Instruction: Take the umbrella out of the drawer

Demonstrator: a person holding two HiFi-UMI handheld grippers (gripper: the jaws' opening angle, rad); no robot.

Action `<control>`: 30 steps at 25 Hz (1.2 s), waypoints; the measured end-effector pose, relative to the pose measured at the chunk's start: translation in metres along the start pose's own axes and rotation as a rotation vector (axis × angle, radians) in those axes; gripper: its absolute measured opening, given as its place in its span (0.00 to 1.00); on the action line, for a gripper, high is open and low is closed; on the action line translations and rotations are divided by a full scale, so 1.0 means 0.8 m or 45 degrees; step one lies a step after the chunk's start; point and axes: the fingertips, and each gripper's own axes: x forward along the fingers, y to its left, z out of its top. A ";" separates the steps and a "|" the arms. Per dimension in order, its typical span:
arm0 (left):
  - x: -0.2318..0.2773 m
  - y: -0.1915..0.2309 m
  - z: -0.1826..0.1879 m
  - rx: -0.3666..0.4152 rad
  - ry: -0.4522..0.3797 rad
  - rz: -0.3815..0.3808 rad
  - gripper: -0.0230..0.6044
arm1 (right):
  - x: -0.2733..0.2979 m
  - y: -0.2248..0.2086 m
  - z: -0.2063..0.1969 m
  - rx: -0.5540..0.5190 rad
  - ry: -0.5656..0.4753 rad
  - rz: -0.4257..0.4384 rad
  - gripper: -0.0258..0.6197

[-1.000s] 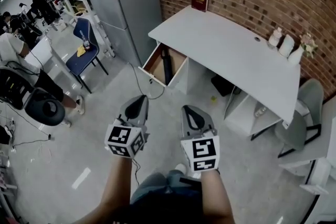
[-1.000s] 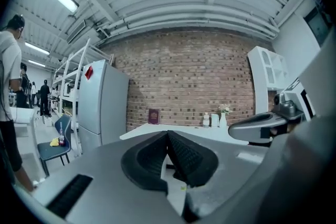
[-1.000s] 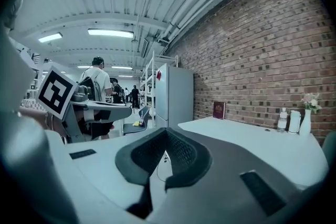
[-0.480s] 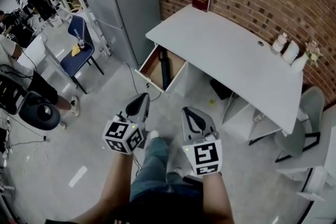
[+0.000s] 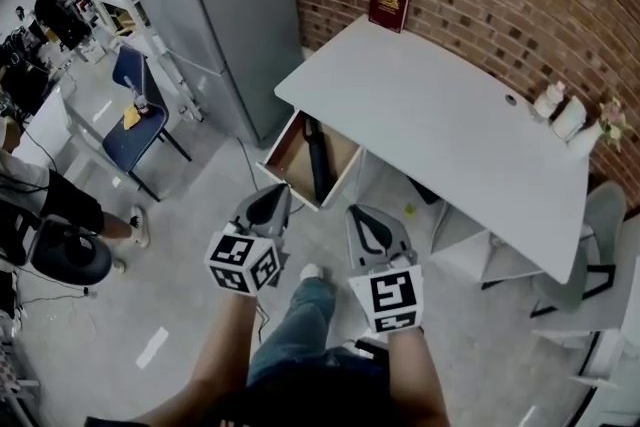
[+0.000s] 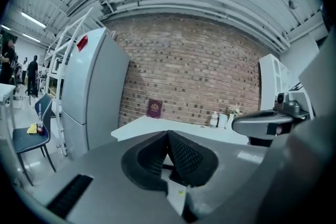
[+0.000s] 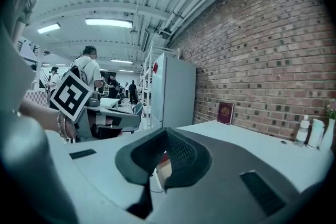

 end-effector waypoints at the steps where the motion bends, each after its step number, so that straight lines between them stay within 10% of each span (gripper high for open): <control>1: 0.013 0.012 -0.001 -0.005 0.015 -0.006 0.03 | 0.016 -0.004 -0.001 0.013 0.014 -0.004 0.03; 10: 0.124 0.112 -0.051 0.069 0.203 -0.022 0.03 | 0.150 -0.044 -0.035 0.188 0.078 -0.036 0.03; 30: 0.250 0.212 -0.159 -0.128 0.400 -0.114 0.07 | 0.278 -0.093 -0.158 0.296 0.363 -0.185 0.03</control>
